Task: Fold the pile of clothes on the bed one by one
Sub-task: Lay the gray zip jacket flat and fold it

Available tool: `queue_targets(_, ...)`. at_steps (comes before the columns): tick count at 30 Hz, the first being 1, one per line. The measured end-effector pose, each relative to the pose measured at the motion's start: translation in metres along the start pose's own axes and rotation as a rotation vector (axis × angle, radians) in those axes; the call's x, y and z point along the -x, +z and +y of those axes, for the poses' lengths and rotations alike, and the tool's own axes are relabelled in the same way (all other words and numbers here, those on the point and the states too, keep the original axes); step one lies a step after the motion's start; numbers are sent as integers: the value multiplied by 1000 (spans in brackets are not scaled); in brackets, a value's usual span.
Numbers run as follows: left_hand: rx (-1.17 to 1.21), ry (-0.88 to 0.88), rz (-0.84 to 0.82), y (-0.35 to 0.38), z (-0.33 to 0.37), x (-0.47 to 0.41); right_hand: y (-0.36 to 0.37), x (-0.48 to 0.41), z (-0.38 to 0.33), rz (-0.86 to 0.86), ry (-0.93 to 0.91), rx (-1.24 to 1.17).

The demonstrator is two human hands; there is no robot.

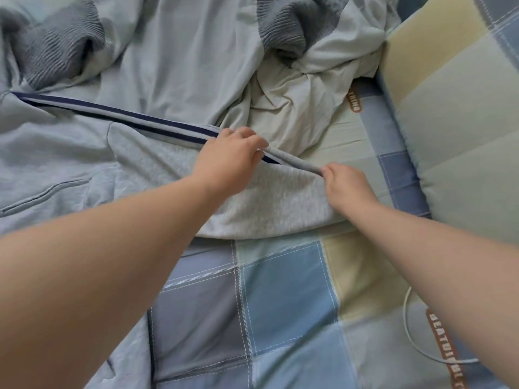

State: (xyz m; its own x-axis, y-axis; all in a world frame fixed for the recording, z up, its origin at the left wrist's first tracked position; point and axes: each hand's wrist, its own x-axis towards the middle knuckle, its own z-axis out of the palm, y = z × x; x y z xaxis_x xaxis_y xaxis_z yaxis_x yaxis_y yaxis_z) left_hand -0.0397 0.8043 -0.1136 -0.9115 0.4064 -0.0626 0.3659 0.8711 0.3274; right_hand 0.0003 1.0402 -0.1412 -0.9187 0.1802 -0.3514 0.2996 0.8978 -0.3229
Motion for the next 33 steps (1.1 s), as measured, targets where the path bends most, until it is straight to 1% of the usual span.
queue_targets(1,10,-21,-70,5,1,-8,-1,-1,3,13,7,-5)
queue_targets(3,4,-62,-175,19,2,-11,-1,-2,9,-44,-2,10)
queue_targets(5,6,-119,-209,34,4,-5,-2,0,14,-127,-41,57)
queue_targets(8,-44,-171,-179,47,7,-1,-1,4,18,-148,-94,86)
queue_targets(12,-70,-175,-131,50,12,-6,3,2,21,-103,-97,75)
queue_targets(15,-89,-193,-134,50,16,-9,8,4,25,-66,-104,71)
queue_targets(17,-39,-201,-108,47,18,-7,10,3,26,-59,-97,56)
queue_targets(20,150,-151,11,34,23,0,7,5,23,-63,-63,89)
queue_targets(23,197,-81,120,15,28,3,-2,8,17,21,-51,112)
queue_targets(26,168,-94,180,2,35,3,-25,12,14,161,-44,-62)
queue_targets(29,131,-162,224,-8,49,-3,-60,17,17,322,-113,-181)
queue_targets(31,121,-226,248,-14,60,-12,-85,21,17,355,-151,-239)
queue_targets(33,115,-252,265,-18,69,-21,-104,23,14,345,-153,-259)
